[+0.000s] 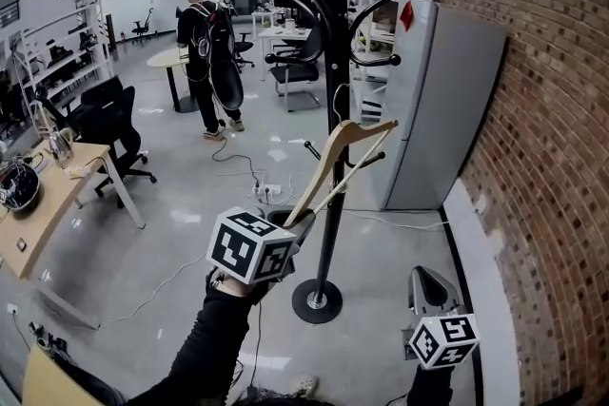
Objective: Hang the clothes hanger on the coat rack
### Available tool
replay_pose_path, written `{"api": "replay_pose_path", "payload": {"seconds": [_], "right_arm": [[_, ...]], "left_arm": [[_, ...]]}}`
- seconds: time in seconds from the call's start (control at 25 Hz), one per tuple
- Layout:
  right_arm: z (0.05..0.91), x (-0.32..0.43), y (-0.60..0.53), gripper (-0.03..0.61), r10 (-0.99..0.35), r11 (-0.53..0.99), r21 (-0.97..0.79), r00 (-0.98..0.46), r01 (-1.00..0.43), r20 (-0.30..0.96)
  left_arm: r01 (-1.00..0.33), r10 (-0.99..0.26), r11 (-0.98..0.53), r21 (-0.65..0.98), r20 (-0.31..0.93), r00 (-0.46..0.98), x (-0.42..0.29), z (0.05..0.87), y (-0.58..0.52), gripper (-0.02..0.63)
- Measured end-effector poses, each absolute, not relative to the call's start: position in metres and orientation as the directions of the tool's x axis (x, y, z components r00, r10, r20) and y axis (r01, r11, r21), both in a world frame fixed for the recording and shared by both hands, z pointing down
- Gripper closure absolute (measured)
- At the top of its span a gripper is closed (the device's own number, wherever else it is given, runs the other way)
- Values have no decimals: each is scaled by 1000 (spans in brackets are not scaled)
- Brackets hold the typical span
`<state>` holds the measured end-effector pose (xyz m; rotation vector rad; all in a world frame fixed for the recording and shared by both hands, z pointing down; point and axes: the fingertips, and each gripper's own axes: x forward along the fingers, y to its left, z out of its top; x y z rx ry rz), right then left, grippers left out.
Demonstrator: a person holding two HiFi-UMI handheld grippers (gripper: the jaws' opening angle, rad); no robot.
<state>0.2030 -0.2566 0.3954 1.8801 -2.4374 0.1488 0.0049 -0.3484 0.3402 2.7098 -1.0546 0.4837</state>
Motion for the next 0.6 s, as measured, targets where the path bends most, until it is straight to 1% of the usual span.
{"api": "replay_pose_path", "payload": {"seconds": [0.36,0.6], "right_arm": [[396,209,-301,569,-968,223,-43,-226,-974,110],[400,211,-320,568,-968,218,-51,-223,-975,114]], "left_arm": [[-650,-597,-758,55,345,724,20,316,-412,611],[-652,-593,-757,50,367,716,26,319,-446,611]]}}
